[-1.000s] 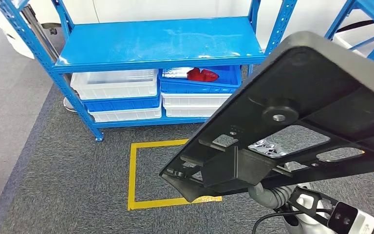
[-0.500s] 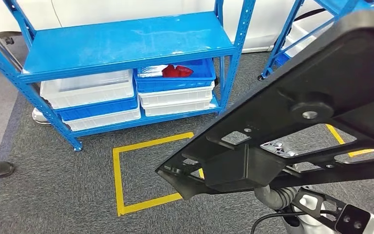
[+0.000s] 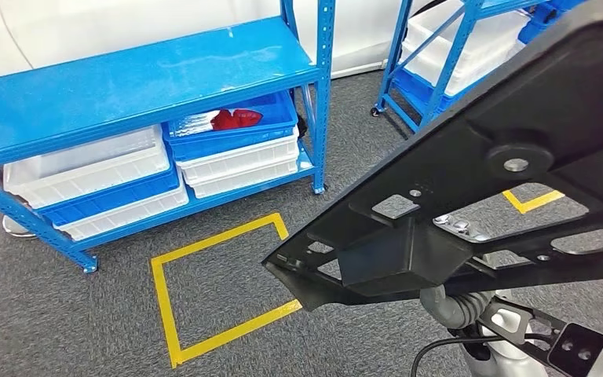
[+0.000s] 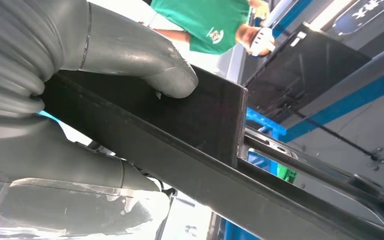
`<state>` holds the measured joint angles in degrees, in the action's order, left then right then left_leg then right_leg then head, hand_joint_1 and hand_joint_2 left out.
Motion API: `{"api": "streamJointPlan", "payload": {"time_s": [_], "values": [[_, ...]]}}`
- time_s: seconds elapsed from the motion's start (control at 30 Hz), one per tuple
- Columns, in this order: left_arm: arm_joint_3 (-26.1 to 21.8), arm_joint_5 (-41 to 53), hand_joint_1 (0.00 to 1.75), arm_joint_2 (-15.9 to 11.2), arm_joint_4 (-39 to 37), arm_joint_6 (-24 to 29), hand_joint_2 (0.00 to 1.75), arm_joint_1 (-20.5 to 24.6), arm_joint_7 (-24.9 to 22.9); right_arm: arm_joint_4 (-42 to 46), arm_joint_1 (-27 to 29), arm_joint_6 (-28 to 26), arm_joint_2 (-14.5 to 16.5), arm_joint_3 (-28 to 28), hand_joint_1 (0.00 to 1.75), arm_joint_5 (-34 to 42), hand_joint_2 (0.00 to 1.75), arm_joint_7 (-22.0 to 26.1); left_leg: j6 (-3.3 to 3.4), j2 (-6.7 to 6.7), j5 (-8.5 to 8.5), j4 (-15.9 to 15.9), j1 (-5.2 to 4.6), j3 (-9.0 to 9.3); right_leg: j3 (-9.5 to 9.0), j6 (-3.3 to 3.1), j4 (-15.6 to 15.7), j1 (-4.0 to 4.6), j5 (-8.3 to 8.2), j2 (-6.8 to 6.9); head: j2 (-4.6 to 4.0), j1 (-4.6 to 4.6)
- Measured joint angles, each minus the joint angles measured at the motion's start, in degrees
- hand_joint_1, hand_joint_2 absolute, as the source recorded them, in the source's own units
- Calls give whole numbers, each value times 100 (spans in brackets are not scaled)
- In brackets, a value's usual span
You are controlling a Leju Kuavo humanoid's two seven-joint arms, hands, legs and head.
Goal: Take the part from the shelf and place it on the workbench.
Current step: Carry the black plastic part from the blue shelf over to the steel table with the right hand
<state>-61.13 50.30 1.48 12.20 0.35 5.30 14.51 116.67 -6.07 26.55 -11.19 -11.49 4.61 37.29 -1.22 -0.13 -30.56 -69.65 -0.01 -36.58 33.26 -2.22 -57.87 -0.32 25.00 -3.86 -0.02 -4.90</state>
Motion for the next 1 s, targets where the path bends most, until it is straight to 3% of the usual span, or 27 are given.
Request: {"api": "streamJointPlan", "payload": {"time_s": [0.07, 0.1, 0.13, 0.2, 0.23, 0.3, 0.33, 0.37, 0.4, 0.43, 0.47, 0.53, 0.6, 0.63, 0.7, 0.73, 0.8, 0.87, 0.9, 0.93, 0.97, 1.0], "values": [[-13, -57, 0, 3, 0, 84, 175, -11, -48, -2, 30, 135, 0, -2, 175, 15, 175, 0, 39, -249, 341, 839, 18, 388, 5, 31, -18, -2, -6, -142, 0, 0], [-25, -78, 0, 6, 0, 126, 175, -20, -77, -3, 50, 201, 0, -7, 175, 20, 175, 0, 56, -352, 410, 1107, 20, 507, 22, 61, -24, -8, -14, -207, 0, 0], [-36, -80, 0, 13, 0, 157, 175, -29, -103, -3, 73, 247, 0, -11, 175, 17, 175, 0, 74, -404, 411, 1228, 15, 556, 46, 100, -25, -19, -26, -270, 0, 0], [-46, -44, 0, 42, 0, 192, 175, -33, -140, -10, 109, 273, 0, -22, 175, 0, 175, 0, 124, -310, 428, 1276, 6, 569, 91, 187, -6, -36, -65, -384, 0, 0], [-46, -19, 0, 62, 0, 201, 175, -30, -151, -17, 116, 268, 0, -26, 175, -10, 175, 0, 160, -244, 458, 1310, 11, 577, 120, 216, -29, -35, -46, -334, 0, 0], [-46, 21, 0, 103, 0, 207, 175, -34, -164, -44, 87, 243, 6, -42, 175, -31, 175, 0, 225, -97, 513, 1376, 23, 577, 294, 252, -369, -20, 185, -24, 0, 1], [-46, 37, 0, 115, 0, 208, 175, -46, -171, -56, 75, 220, 12, -54, 175, -42, 175, 0, 244, -20, 522, 1386, 10, 571, 455, 262, -723, -26, 390, 168, 0, 1], [-46, 52, 0, 128, 0, 208, 175, -63, -181, -62, 70, 190, 18, -74, 175, -57, 175, 0, 255, 57, 520, 1384, -2, 561, 637, 278, -1126, -34, 584, 276, 0, 1], [-46, 66, 0, 142, 0, 207, 175, -79, -197, -57, 81, 150, 24, -101, 175, -79, 175, 0, 259, 135, 517, 1379, -13, 554, 784, 294, -1462, -45, 708, 322, 0, 1], [-46, 79, 0, 158, 0, 205, 175, -87, -214, -37, 103, 93, 24, -134, 175, -109, 175, 0, 260, 211, 511, 1372, -20, 548, 845, 306, -1629, -52, 733, 344, 0, 0], [-46, 93, 0, 173, 0, 198, 175, -88, -232, 2, 127, 9, 24, -184, 175, -143, 175, 0, 257, 284, 503, 1363, -22, 546, 784, 313, -1553, -54, 648, 370, 0, 0], [-46, 117, 0, 208, 0, 175, 175, -79, -264, 109, 147, -214, 24, -309, 175, -200, 175, 0, 236, 415, 473, 1327, -28, 548, 368, 303, -825, -44, 322, 561, 0, 0], [-46, 128, 0, 234, 0, 154, 175, -72, -284, 194, 110, -428, 25, -439, 175, -215, 175, 0, 190, 527, 434, 1279, -58, 549, 26, 235, -185, 5, 148, 802, 0, 0], [-46, 128, 0, 243, 0, 149, 175, -68, -289, 222, 88, -500, 26, -488, 175, -214, 175, 0, 165, 583, 419, 1264, -72, 552, -24, 193, -67, 30, 143, 849, 0, 0], [-46, 128, 0, 255, 0, 144, 175, -50, -297, 262, 65, -568, 25, -559, 175, -210, 175, 0, 116, 706, 401, 1260, -81, 566, -3, 120, -51, 43, 130, 723, 0, 0], [-46, 127, 0, 259, 0, 143, 175, -35, -300, 281, 64, -577, 23, -584, 175, -209, 175, 0, 84, 706, 372, 1235, -70, 569, -1, 89, -34, 32, 112, 658, 0, 0], [-46, 127, 0, 264, 0, 140, 175, -17, -301, 314, 40, -581, 19, -637, 175, -207, 175, 0, 13, 475, 147, 927, -39, 456, -2, 25, -1, 0, 70, 529, 0, 0], [-46, 127, 0, 269, 0, 139, 175, -31, -302, 328, 14, -581, 14, -691, 175, -204, 175, 0, -39, 158, -259, 165, -4, 125, 11, -13, 5, -10, 47, 389, 0, 0], [-46, 127, 0, 270, -1, 139, 175, -44, -303, 330, 11, -581, 13, -713, 175, -203, 175, 0, -53, 94, -409, -222, 4, -51, 19, -20, 1, -7, 41, 308, 0, 0], [-46, 126, 0, 271, -1, 140, 175, -55, -303, 330, 12, -583, 12, -728, 175, -201, 175, 0, -60, 70, -456, -454, 8, -164, 24, -20, -4, -5, 36, 225, 0, 0], [-46, 123, 0, 271, -1, 139, 175, -61, -304, 330, 11, -593, 11, -739, 175, -192, 175, 0, -57, 62, -382, -461, 10, -174, 24, -18, -12, -3, 33, 143, 0, 0], [-46, 114, 0, 271, -1, 139, 175, -61, -304, 330, 6, -616, 11, -751, 175, -176, 175, 0, -47, 41, -202, -224, 13, -70, 21, -11, -20, -4, 31, 63, 0, 0]]}}
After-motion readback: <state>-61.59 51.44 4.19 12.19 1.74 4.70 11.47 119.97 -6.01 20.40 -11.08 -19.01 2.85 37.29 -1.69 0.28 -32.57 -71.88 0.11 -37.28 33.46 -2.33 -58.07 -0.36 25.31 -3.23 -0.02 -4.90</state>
